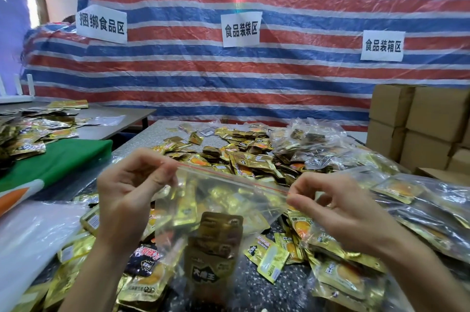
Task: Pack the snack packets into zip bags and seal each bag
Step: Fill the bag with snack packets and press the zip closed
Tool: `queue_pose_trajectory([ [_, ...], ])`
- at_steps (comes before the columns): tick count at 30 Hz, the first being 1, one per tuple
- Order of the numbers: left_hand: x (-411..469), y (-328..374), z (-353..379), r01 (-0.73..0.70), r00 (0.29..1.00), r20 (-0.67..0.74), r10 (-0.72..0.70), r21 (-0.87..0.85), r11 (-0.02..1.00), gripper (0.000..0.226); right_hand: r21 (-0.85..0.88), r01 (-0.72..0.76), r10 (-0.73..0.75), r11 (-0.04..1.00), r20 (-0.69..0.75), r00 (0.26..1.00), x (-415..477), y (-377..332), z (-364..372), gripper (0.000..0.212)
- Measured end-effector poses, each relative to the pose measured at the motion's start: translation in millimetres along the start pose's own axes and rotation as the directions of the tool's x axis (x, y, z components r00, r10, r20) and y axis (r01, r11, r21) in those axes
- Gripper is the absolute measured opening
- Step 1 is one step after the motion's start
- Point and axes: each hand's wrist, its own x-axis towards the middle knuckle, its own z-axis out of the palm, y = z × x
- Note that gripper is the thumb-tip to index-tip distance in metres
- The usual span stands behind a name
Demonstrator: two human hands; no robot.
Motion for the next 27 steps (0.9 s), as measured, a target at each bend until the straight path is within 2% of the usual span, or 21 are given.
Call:
queue_pose_trajectory([
  [3, 0, -1, 4, -0.017, 0.999, -0.029, 0.016, -0.009, 1.000, 0.013, 0.175, -0.079, 0.099, 0.981, -0.110, 0.989, -7, -2, 20, 0.013],
  [5, -2, 0, 16, -0.012, 0.999, -0.032, 0.011, -0.036, 0.999, 0.017, 0.406, -0.163, 0.200, 0.899, -0.049, 0.979, -18, -4, 38, 0.020],
  [7, -3, 3, 31, -0.004, 1.000, -0.021, 0.002, -0.071, 0.997, 0.012, 0.598, -0.256, 0.263, 0.760, 0.076, 0.962, -29, -4, 53, 0.055],
  [8, -3, 6, 40, 0.011, 1.000, -0.011, -0.012, -0.095, 0.995, 0.014, 0.616, -0.283, 0.279, 0.735, 0.105, 0.955, -34, -4, 59, 0.072],
  [10, -4, 10, 56, 0.048, 0.999, -0.016, -0.051, -0.133, 0.990, 0.022, 0.571, -0.290, 0.271, 0.768, 0.121, 0.955, -44, -2, 71, 0.094],
  [11, -4, 11, 65, 0.058, 0.997, -0.043, -0.065, -0.137, 0.989, 0.020, 0.539, -0.287, 0.268, 0.792, 0.116, 0.957, -49, -1, 77, 0.095],
  [13, -2, 14, 81, 0.060, 0.992, -0.107, -0.073, -0.120, 0.991, 0.012, 0.528, -0.276, 0.281, 0.803, 0.072, 0.957, -54, -3, 82, 0.074],
  [15, 0, 19, 94, 0.058, 0.987, -0.140, -0.080, -0.152, 0.987, 0.011, 0.584, -0.261, 0.309, 0.769, 0.018, 0.951, -55, -1, 77, 0.046],
  [17, 4, 26, 102, 0.069, 0.984, -0.151, -0.099, -0.197, 0.978, 0.010, 0.634, -0.214, 0.318, 0.743, -0.054, 0.946, -53, 2, 62, 0.032],
  [19, 8, 31, 106, 0.094, 0.987, -0.113, -0.115, -0.174, 0.980, 0.010, 0.683, -0.183, 0.349, 0.707, -0.111, 0.931, -50, 5, 41, 0.020],
  [21, 9, 34, 112, 0.144, 0.989, -0.005, -0.145, -0.116, 0.983, 0.015, 0.674, -0.194, 0.400, 0.713, -0.164, 0.902, -46, 10, 18, 0.014],
  [23, 5, 33, 115, 0.239, 0.968, 0.090, -0.235, -0.035, 0.970, 0.034, 0.642, -0.224, 0.476, 0.733, -0.249, 0.843, -38, 21, -8, 0.013],
  [25, -3, 30, 113, 0.317, 0.939, 0.121, -0.322, 0.057, 0.947, 0.052, 0.645, -0.270, 0.583, 0.715, -0.336, 0.740, -28, 41, -36, 0.011],
  [27, -12, 26, 109, 0.352, 0.917, 0.159, -0.365, 0.105, 0.930, 0.047, 0.618, -0.333, 0.658, 0.712, -0.424, 0.622, -15, 65, -64, 0.012],
])
